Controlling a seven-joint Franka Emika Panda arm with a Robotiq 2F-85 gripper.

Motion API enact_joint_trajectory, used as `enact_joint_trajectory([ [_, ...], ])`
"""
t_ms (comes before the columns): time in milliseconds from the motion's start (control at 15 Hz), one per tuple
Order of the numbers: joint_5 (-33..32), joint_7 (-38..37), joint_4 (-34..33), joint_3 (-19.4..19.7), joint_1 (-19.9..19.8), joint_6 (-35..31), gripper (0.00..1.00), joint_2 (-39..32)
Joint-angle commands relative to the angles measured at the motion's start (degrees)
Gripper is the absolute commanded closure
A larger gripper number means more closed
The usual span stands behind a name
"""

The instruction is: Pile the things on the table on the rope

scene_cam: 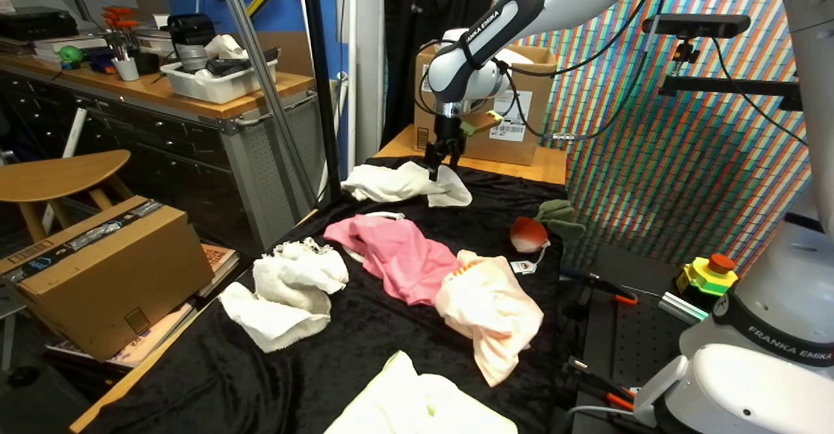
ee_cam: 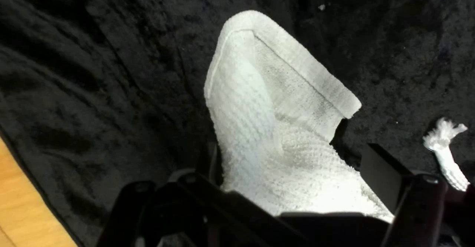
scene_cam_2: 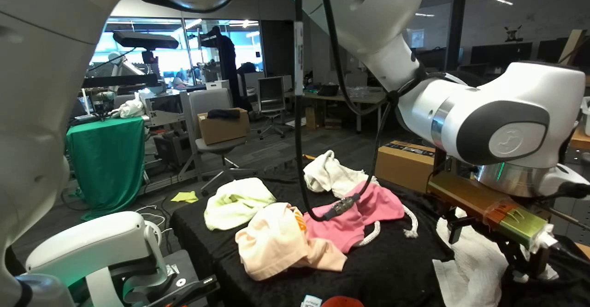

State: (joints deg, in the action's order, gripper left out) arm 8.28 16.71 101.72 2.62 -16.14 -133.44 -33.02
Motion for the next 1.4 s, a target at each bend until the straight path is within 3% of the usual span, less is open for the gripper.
enact_joint_trajectory([
  [0,2.38,3.18,-4.47,-2.3,-1.65,2.4,0.0,-2.58],
  [400,5.79,6.74,-9.57,-5.37,-3.06,7.09,0.0,-5.49],
  [733,3.49,5.53,-14.4,-4.55,-0.85,11.36,0.0,-8.35],
  [1333,2.09,3.03,-22.91,-3.12,-0.4,16.68,0.0,-14.79],
])
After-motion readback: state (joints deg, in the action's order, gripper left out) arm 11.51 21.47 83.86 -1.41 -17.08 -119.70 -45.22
